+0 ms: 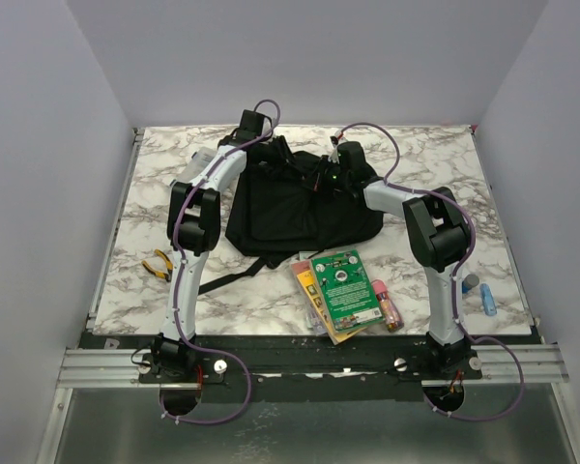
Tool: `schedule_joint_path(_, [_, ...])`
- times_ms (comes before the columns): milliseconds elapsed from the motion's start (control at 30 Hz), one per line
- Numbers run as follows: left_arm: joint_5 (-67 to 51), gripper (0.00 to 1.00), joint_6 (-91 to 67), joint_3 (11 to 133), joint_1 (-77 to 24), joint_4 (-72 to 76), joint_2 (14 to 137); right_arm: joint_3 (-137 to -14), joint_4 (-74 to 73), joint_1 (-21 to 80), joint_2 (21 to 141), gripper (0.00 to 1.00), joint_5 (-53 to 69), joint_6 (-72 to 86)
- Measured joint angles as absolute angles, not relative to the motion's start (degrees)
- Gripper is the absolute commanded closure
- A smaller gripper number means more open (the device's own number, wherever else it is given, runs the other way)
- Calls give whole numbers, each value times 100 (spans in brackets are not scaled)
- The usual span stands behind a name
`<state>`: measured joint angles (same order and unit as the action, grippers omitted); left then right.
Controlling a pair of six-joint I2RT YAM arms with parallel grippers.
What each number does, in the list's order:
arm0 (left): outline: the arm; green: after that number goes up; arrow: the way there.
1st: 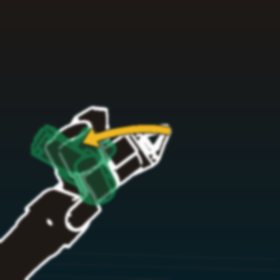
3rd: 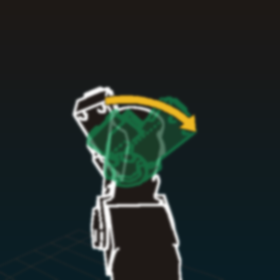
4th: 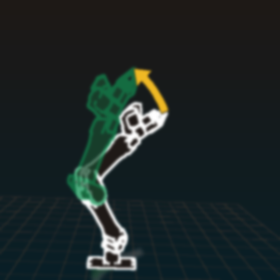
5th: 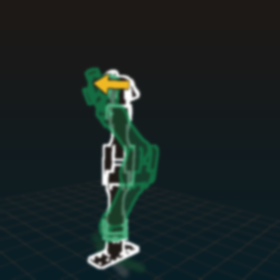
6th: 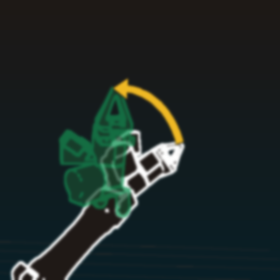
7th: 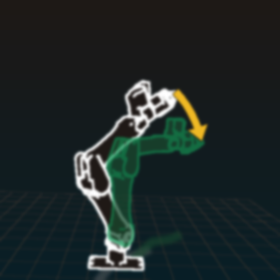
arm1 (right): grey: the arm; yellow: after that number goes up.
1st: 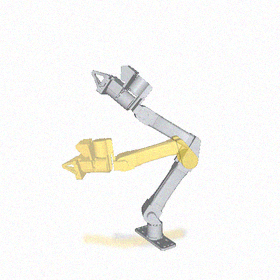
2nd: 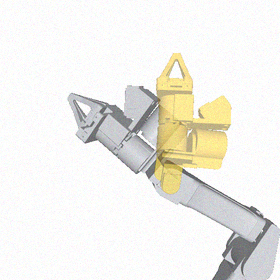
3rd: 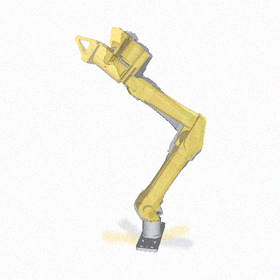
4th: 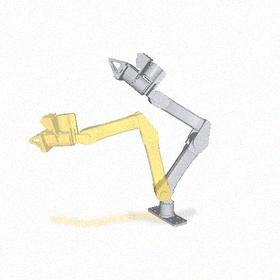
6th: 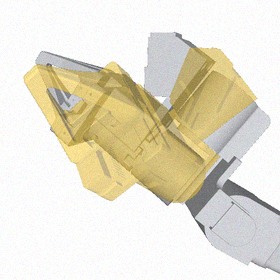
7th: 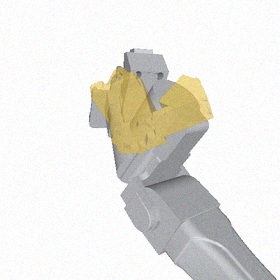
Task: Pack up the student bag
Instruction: Unzip the student bag at the center of the board.
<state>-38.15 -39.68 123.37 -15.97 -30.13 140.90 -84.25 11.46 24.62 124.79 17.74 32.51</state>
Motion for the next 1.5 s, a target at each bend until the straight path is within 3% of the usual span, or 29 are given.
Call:
schedule_joint_path(400, [-3791, 100, -4154, 12337, -1594, -2847, 14090, -8425, 1122, 2462, 12479, 99, 1774, 3234])
schedule_joint_path(1033, [-3527, 100, -4244, 11795, -1599, -2788, 13957, -8431, 624, 2462, 12304, 56, 1636, 3159])
schedule_joint_path(1233, [-3481, 100, -4241, 11723, -1627, -2788, 13841, -8493, 506, 2436, 12304, 62, 1634, 3148])
schedule_joint_path(1467, [-3479, 100, -4235, 11673, -1653, -2783, 13823, -8582, 388, 2432, 12304, 99, 1551, 3098])
schedule_joint_path(1500, [-3479, 100, -4235, 11646, -1653, -2781, 13821, -8602, 370, 2432, 12304, 99, 1546, 3094])
